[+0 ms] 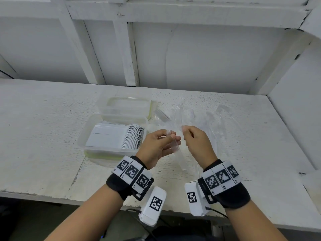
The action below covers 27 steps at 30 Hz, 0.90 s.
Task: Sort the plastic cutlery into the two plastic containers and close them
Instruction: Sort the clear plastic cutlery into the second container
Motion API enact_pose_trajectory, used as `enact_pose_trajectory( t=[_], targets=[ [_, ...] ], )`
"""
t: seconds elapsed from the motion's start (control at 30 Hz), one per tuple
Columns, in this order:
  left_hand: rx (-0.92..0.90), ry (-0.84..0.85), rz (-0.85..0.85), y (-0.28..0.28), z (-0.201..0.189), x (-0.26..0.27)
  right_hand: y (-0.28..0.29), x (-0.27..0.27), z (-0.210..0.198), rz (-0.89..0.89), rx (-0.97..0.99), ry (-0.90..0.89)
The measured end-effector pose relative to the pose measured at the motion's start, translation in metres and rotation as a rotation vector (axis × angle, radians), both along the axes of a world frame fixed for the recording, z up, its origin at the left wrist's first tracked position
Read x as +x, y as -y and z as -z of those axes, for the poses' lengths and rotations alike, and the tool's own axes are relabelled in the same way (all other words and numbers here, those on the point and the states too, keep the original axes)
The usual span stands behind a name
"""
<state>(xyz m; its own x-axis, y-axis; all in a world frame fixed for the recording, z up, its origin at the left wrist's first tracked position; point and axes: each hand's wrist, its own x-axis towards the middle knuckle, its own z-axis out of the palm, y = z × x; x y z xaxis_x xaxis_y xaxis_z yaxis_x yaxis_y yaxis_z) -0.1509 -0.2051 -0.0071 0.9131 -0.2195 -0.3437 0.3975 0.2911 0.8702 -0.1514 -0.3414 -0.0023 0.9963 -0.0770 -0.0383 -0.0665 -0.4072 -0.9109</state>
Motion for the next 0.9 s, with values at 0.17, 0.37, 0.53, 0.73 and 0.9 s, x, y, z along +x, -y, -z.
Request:
enact_pose_trajectory(
  t=[0.17,0.37,0.53,0.73,0.9],
  targets=[
    [-0.003,-0.007,-0.039,0.003,-0.001,0.000,-0.001,0.000,0.002,0.072,0.117,-0.020],
    [0.116,0.053,0.021,0.003,0.000,-0.003,0.005,0.003,-0.006,0.038,0.308,-0.130],
    [0.189,0.102,0.045,0.003,0.002,-0.004,0.007,0.005,-0.009,-0.004,0.278,-0.165],
    [0.260,0.182,0.021,0.005,-0.001,-0.003,0.001,0.007,-0.008,-0.029,0.310,-0.085],
    [0.261,0.203,0.044,0.001,-0.003,-0.001,0.002,0.007,-0.009,-0.056,0.346,-0.070]
  ],
)
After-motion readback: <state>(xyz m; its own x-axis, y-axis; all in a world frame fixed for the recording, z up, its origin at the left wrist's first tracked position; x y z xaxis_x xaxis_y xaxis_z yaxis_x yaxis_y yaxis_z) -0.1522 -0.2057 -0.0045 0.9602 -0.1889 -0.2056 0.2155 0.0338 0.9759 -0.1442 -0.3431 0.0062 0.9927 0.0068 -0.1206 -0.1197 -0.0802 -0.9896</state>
